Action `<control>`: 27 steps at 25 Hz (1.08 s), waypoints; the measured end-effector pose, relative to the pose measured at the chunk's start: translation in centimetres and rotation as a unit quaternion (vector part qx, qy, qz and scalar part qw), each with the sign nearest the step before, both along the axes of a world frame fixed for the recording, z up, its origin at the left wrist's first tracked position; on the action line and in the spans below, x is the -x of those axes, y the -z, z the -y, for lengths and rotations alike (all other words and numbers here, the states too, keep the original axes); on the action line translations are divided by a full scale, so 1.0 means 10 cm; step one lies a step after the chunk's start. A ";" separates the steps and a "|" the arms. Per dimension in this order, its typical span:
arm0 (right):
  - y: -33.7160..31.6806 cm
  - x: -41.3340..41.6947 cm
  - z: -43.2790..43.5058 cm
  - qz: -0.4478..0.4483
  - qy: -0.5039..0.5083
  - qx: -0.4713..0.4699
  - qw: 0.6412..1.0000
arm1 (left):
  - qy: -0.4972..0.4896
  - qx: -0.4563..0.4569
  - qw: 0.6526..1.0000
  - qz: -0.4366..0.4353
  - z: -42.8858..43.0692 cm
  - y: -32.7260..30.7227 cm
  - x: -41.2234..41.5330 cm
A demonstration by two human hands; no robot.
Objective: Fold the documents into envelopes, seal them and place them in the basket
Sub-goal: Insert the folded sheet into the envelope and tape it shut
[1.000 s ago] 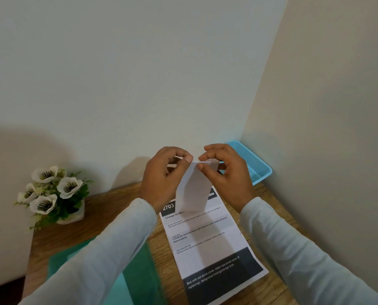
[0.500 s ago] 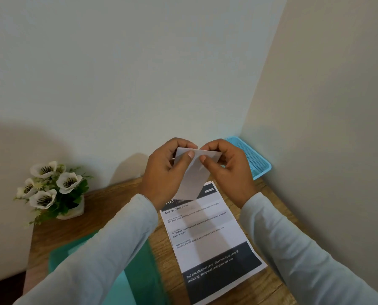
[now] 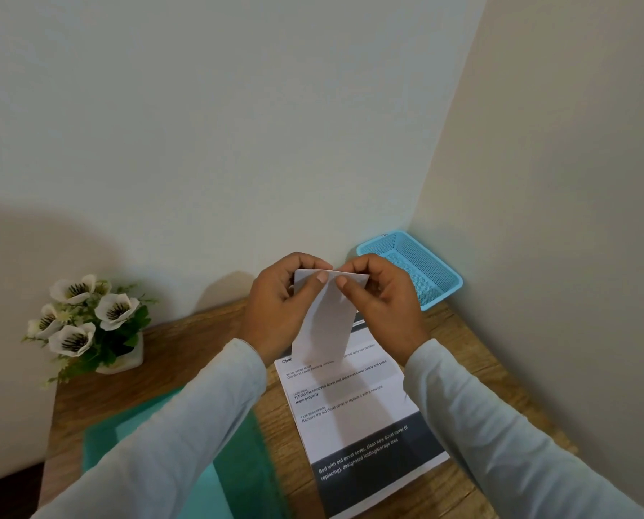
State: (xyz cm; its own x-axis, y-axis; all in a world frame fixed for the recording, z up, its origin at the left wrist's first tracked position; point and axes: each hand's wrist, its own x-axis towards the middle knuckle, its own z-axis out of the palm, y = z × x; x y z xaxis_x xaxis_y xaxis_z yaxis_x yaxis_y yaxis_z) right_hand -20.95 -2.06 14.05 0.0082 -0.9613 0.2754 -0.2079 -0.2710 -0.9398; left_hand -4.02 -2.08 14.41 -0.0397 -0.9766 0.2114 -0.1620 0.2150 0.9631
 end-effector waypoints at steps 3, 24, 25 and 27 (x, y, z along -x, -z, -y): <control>-0.03 -0.01 0.00 0.005 -0.010 0.020 1.000 | -0.003 0.008 1.000 0.015 0.01 -0.03 -0.04; 1.07 0.38 0.04 -0.320 -0.025 -0.183 0.929 | -0.060 -0.208 0.946 0.240 -0.17 1.26 -0.41; 1.14 0.38 0.03 -0.338 -0.025 -0.189 0.922 | -0.055 -0.207 0.938 0.272 -0.20 1.30 -0.39; 1.23 0.36 0.02 -0.368 -0.027 -0.198 0.908 | -0.036 -0.195 0.914 0.354 -0.24 1.36 -0.37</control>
